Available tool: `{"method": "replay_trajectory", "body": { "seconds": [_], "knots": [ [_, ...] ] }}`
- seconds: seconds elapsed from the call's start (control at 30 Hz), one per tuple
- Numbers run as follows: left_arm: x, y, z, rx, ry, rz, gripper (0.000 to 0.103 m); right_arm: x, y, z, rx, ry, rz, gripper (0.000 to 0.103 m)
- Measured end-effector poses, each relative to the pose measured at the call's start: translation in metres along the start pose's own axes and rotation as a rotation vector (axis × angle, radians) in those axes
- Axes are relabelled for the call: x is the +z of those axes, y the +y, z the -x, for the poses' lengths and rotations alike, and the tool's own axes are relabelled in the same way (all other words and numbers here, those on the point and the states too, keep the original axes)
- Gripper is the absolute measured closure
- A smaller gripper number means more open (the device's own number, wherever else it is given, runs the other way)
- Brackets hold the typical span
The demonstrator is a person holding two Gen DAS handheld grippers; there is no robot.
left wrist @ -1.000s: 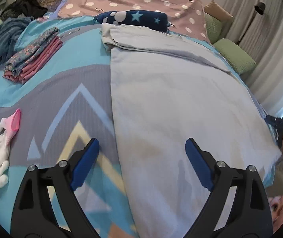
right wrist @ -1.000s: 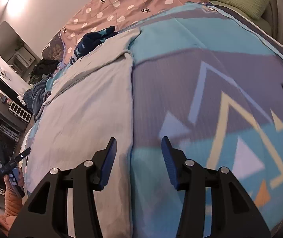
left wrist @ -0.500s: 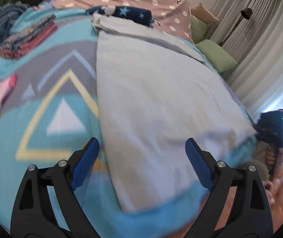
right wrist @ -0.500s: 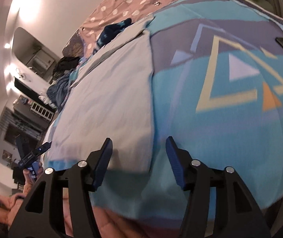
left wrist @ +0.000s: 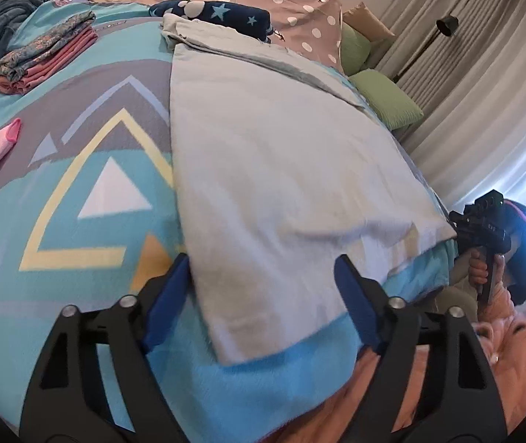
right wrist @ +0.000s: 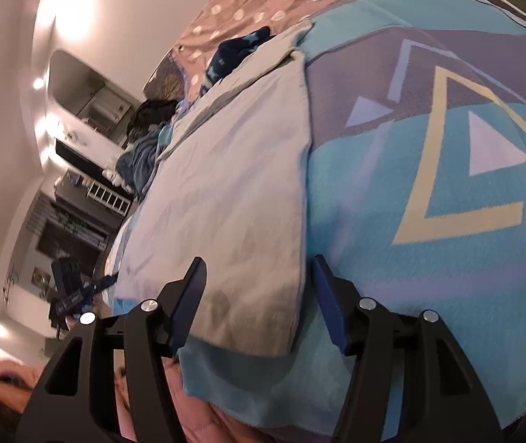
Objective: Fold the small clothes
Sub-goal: 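Grasp the shirt hem with both grippers and lift it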
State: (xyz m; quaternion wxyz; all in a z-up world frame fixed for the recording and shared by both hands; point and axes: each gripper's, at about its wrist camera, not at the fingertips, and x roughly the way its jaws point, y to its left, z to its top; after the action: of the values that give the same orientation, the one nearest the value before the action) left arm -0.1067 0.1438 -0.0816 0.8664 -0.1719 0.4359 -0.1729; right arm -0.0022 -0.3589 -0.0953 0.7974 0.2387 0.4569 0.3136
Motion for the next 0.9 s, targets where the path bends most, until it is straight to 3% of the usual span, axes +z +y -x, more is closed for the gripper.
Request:
{"method": "replay_trajectory", "body": {
  "seconds": [0.17, 0.23, 0.3, 0.37, 0.4, 0.43, 0.5, 0.53, 0.73, 0.9],
  "knots": [
    [-0.008, -0.011, 0.001, -0.059, 0.050, -0.017, 0.030, -0.015, 0.005, -0.004, 0.138, 0.065, 0.005, 0.043],
    [-0.005, -0.017, -0.006, -0.040, 0.054, -0.057, 0.030, -0.011, 0.001, -0.008, 0.173, 0.056, -0.033, 0.043],
    [0.004, -0.014, -0.014, -0.067, 0.029, -0.025, 0.032, -0.004, -0.008, -0.009, 0.230, 0.031, -0.101, 0.044],
    [0.012, -0.007, -0.016, -0.109, -0.002, 0.044, 0.066, 0.005, -0.017, -0.009, 0.290, -0.001, -0.188, 0.046],
    [0.014, -0.001, -0.019, -0.137, -0.005, 0.092, 0.093, 0.007, -0.019, -0.008, 0.303, -0.011, -0.217, 0.050],
    [0.015, 0.007, -0.022, -0.174, -0.005, 0.156, 0.095, 0.007, -0.017, -0.007, 0.295, -0.014, -0.223, 0.054],
    [0.013, 0.007, -0.020, -0.177, -0.031, 0.173, 0.096, 0.006, -0.012, -0.001, 0.254, -0.012, -0.210, 0.080],
    [0.012, 0.003, -0.017, -0.159, -0.041, 0.157, 0.096, 0.006, -0.009, 0.001, 0.243, -0.012, -0.204, 0.087],
    [0.030, -0.026, 0.037, -0.143, -0.229, 0.049, 0.096, 0.021, 0.019, 0.019, 0.205, -0.099, -0.133, 0.092],
    [0.035, -0.023, 0.048, -0.144, -0.268, 0.082, 0.096, 0.027, 0.027, 0.031, 0.219, -0.163, -0.128, 0.093]
  ]
}}
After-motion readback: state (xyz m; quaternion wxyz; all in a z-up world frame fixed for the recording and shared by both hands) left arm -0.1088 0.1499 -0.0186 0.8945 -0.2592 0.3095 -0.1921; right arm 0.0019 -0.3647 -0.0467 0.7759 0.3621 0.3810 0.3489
